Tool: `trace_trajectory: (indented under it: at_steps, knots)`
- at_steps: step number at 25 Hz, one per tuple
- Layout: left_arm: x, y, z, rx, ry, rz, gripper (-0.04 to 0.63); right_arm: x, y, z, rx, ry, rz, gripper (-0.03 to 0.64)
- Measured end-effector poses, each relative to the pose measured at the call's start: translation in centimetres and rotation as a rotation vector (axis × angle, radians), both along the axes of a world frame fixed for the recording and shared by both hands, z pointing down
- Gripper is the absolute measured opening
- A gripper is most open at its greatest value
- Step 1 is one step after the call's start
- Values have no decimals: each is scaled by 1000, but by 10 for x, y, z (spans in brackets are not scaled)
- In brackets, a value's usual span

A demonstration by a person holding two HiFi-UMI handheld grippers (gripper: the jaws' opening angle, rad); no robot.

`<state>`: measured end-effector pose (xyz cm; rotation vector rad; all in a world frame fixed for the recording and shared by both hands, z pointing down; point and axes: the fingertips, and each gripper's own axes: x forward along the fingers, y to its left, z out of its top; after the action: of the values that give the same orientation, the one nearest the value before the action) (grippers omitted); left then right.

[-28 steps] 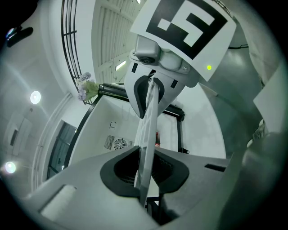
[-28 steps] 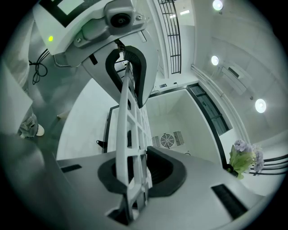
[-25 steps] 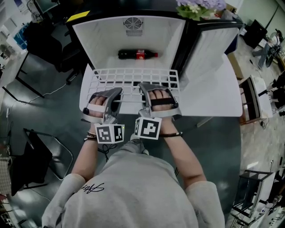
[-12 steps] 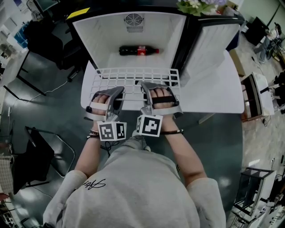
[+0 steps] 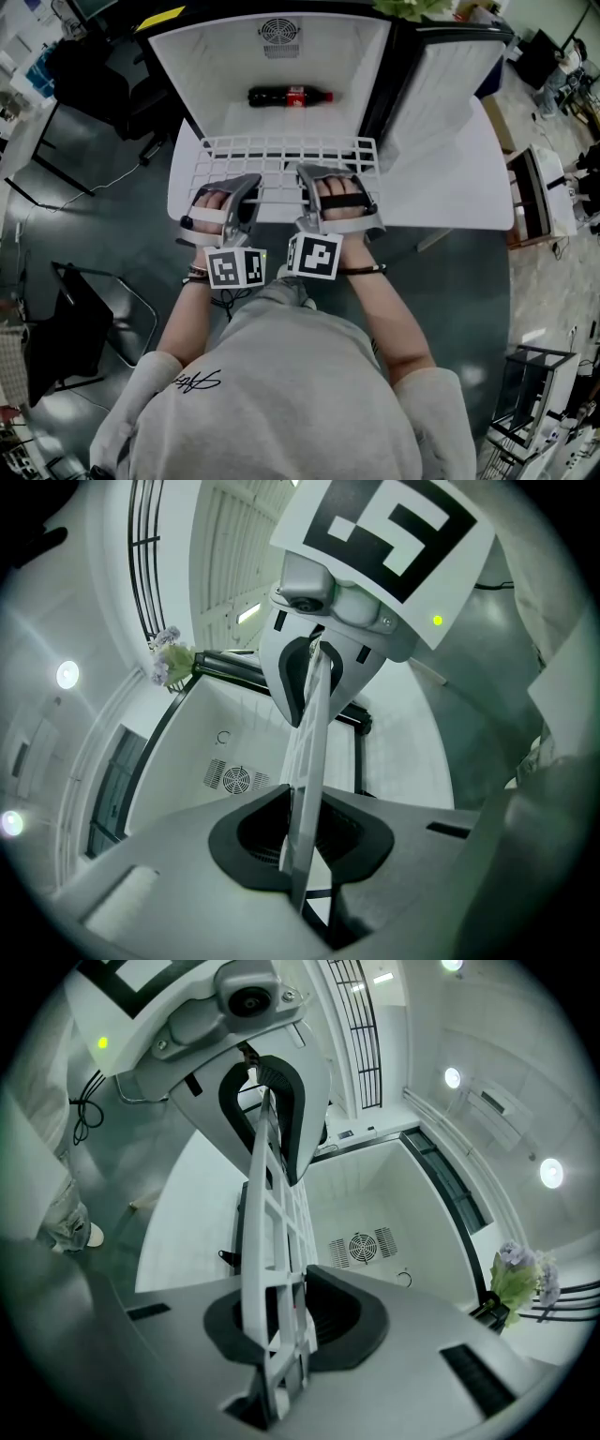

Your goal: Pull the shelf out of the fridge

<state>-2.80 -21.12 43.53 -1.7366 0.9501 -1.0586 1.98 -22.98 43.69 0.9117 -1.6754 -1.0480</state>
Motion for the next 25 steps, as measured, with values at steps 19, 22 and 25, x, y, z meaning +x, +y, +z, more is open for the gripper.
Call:
trace_trajectory:
  at_steps: [19,22,25]
  knots:
    - [-5,3,-2,3,8,1,41,-4,3,-3,3,15,5,46]
    - [-6,4,-2,2,13,-1,41,-5,4,-4,6,22,4,46]
    - [-6,4,-3,4,15,-2,41,-6,4,-5,7,23,4,46]
